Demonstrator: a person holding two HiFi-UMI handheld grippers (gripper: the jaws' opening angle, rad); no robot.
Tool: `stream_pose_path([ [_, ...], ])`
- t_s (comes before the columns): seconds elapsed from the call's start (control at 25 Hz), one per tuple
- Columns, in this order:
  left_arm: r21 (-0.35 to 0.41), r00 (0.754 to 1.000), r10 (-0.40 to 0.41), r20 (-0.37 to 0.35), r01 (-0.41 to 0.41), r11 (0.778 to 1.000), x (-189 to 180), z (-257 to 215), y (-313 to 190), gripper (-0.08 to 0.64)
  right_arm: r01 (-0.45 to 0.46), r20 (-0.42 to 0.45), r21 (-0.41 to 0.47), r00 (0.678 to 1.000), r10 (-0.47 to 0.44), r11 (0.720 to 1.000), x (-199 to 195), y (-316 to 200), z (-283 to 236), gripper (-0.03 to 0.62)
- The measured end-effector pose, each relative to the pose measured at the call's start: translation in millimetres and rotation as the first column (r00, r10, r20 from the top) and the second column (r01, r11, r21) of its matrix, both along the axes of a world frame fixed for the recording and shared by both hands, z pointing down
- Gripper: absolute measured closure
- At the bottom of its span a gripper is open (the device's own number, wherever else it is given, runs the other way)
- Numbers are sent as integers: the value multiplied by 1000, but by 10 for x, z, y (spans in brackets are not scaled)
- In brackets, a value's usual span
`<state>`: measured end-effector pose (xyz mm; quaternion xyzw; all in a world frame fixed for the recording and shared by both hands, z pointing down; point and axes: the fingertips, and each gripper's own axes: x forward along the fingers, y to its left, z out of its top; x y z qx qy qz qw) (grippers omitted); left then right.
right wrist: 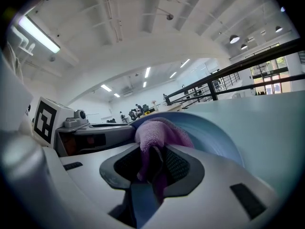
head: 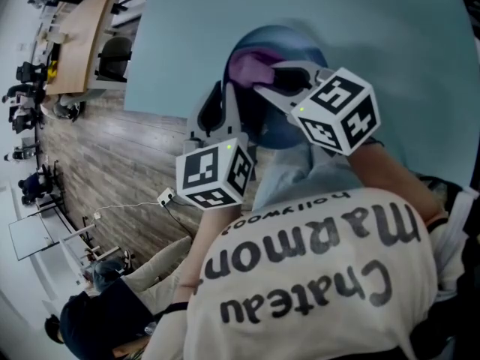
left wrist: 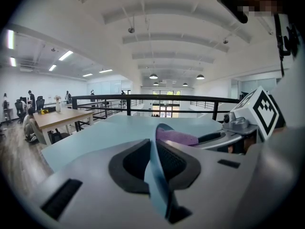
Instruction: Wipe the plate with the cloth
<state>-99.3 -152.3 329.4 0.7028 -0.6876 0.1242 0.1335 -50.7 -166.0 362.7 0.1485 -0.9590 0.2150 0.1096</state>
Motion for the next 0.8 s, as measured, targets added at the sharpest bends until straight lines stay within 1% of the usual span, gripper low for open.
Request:
stream_pose_path([
  [0.24, 1, 1000, 9, 2, -9, 1000, 30, -2, -16, 526, -50, 6, -59, 999, 50, 997, 110, -141, 135, 451],
  [0.44, -6, 1000, 10, 0, -10, 1000, 78, 17, -5, 526, -78, -5, -81, 997, 78, 994, 238, -200, 255, 451],
  [0.64, -4, 1000, 16, -4, -16, 1000, 126, -11, 13, 526, -128, -11, -128, 992, 128, 983, 378, -264, 369, 453],
  [0.8, -5, 1000, 16, -5, -16, 1000, 105, -7, 6, 526, -174, -43, -147, 985, 169, 974, 470, -332, 486, 453],
])
